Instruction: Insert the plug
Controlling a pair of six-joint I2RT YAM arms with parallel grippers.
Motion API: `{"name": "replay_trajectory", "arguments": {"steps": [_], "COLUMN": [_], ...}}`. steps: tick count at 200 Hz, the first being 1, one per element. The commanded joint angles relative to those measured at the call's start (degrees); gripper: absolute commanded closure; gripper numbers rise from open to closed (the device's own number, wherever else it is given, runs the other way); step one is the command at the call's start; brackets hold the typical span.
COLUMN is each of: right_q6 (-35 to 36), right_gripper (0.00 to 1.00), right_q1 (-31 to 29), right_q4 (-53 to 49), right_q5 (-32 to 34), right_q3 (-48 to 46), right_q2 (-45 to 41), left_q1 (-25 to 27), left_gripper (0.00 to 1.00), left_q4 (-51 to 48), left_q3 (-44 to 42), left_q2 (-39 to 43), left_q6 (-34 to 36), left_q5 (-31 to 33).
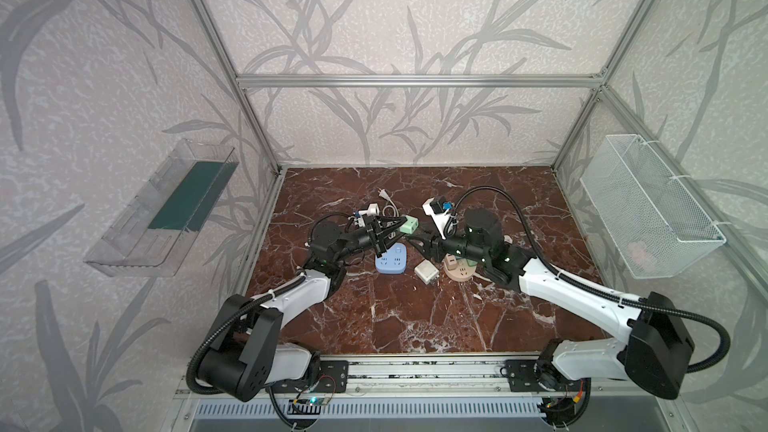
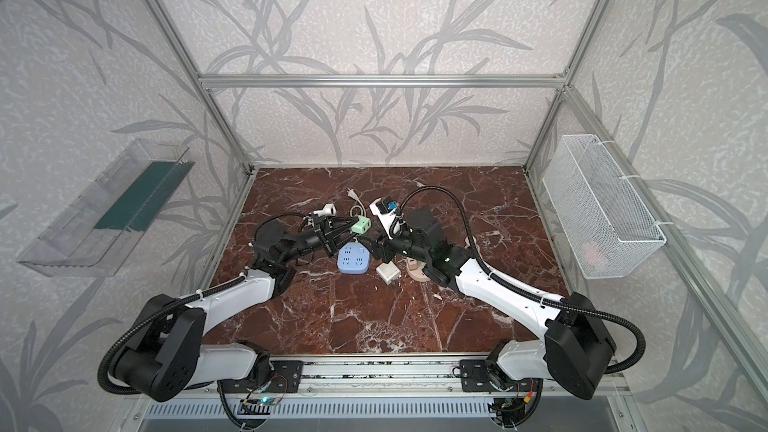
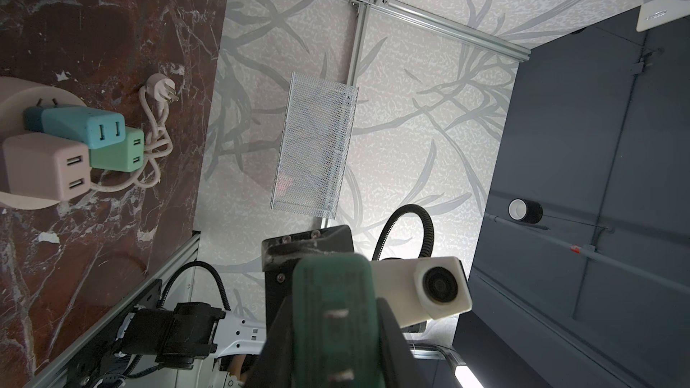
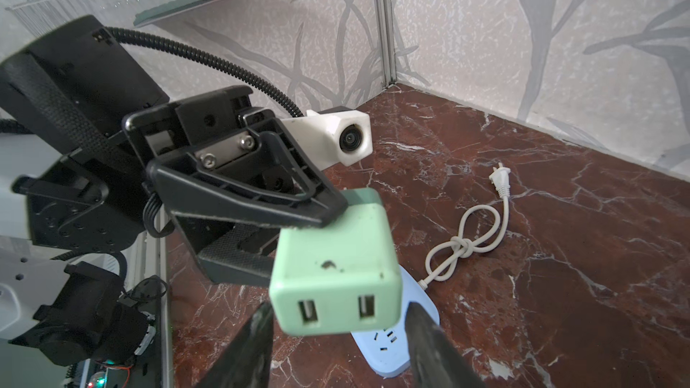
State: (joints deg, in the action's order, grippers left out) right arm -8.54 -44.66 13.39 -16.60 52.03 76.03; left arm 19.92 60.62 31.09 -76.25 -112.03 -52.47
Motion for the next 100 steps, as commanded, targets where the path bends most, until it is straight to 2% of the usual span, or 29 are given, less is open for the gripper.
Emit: {"name": "replay_trajectory", "arguments": {"steps": [1,29,82,100], "right_q6": [2.97,2.85,0.56,-0.37], "right_gripper": [0.44,0.44,0.46,0.55], "right_q1": [-0.77,-0.77,-0.77,-0.69], "right_q4": [0.11,1.17,2.44,3.82], "right_q5": [2.76,3.24,0.25,-0.42], "right_q3": [2.09,2.81,4.54,4.39], "right_q2": [-1.48,-1.34,0.87,1.45], "left_q1": [0.20,0.20,0.20,0.20], "left_gripper": [1.00,1.00,1.00,1.00], "left_q4": [1.43,1.59,2.67,3.40], "left_q3": [0.20,0.23,-0.07,-0.33], "left_q2": [1.09,1.01,0.84,0.77], "left_q6": [-0.67,-0.75,-1.15,-1.58], "left_q5": [-1.32,-1.23,-1.15,-1.06]}}
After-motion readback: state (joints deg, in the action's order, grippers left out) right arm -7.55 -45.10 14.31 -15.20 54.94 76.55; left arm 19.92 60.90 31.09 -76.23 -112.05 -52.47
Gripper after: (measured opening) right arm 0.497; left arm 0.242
